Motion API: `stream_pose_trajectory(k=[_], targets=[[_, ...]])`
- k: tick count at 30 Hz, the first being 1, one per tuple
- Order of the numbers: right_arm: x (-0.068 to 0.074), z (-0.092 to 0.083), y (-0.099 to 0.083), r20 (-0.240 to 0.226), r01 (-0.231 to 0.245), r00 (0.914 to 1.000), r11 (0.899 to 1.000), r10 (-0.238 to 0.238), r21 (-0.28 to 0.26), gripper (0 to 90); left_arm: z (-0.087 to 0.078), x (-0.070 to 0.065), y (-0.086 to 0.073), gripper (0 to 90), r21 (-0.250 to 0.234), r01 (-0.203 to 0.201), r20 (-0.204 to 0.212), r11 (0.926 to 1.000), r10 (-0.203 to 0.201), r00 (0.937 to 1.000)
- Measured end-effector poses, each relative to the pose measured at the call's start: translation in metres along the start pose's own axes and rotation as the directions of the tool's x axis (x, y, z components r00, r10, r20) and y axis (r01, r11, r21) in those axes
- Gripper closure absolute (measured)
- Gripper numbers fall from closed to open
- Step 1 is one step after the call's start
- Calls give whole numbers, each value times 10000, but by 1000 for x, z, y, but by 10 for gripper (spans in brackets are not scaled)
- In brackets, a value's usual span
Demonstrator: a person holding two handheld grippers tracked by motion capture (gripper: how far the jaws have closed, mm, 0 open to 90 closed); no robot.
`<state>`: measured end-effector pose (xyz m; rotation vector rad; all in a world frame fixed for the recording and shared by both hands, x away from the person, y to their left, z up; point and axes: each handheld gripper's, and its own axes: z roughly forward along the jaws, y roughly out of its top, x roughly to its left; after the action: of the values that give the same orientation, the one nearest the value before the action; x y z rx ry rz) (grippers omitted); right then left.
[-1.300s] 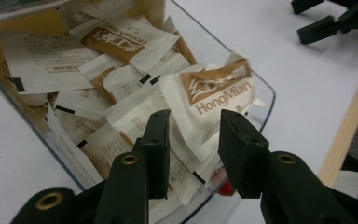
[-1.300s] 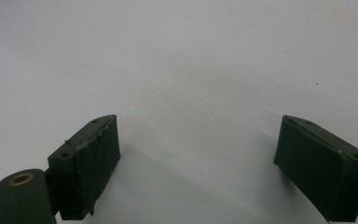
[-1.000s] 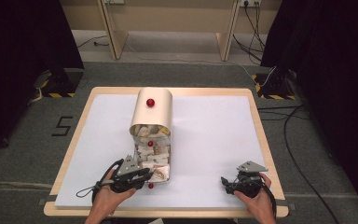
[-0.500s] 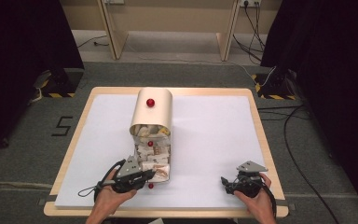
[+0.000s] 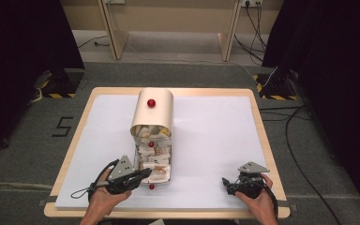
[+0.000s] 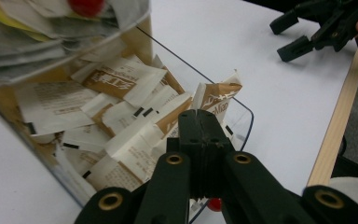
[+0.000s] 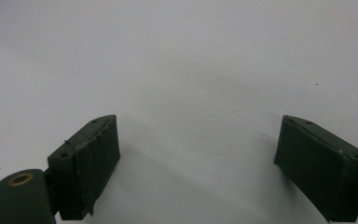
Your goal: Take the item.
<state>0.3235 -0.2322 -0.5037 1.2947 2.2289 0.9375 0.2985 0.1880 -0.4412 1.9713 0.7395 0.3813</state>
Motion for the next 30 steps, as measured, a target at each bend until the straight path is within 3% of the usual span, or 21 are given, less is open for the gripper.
stream_pose_trajectory(k=[19,30], targets=[[0,0,0,-15,-9,10000,10000,9,16,136,-52,37,-4,895,-930,554,-860,9941,-634,9943],[0,0,0,-10,-10,10000,10000,10,18,135,-80,63,-13,895,-1512,1132,-1500,9820,-1360,9793]])
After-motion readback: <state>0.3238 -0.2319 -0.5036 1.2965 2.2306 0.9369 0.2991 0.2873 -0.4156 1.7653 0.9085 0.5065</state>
